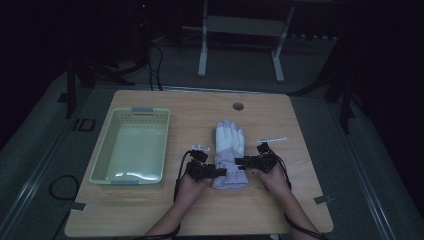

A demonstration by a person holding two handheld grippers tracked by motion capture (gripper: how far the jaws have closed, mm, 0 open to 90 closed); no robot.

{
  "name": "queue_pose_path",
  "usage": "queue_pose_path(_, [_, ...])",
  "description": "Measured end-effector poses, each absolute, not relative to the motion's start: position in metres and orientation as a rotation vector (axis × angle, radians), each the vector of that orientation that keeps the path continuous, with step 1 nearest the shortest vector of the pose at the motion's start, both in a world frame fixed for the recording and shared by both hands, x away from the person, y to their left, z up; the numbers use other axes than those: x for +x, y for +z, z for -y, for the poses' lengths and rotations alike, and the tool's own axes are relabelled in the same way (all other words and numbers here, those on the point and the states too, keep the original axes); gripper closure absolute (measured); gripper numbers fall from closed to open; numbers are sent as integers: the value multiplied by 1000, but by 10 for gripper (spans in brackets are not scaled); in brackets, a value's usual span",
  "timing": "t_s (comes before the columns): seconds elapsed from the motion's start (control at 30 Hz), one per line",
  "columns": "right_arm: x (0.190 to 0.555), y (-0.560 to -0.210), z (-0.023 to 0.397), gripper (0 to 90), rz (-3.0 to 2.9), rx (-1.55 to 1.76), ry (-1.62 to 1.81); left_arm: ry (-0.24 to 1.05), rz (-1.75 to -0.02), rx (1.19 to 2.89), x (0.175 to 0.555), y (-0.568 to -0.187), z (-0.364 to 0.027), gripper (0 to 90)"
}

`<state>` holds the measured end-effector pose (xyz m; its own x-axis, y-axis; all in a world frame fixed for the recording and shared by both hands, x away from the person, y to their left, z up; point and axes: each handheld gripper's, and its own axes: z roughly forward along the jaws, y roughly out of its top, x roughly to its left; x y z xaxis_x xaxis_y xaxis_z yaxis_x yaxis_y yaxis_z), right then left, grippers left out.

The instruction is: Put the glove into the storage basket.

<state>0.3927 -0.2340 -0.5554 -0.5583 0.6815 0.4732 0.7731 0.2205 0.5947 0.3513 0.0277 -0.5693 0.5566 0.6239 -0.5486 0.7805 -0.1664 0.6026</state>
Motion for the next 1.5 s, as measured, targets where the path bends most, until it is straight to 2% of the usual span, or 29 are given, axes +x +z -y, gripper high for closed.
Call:
queue_pose_path(0.13, [385,-545,222,742,2541,-1389,-1230,-210,-1155,1905,352,-564,-27,609])
queue_pose_path(0.33, [373,-536,210,779,2691,-1425,-1201,-205,-1166,1922,351,-556,-24,688])
queue_pose_path(0.9, [362,-497,200,793,2774,-1438,-1239,-181,-1125,1948,349,-517,-28,726])
queue_pose_path(1.5, [360,-441,160,792,2802,-1367,-1342,-68,-1112,1964,340,-455,-69,724])
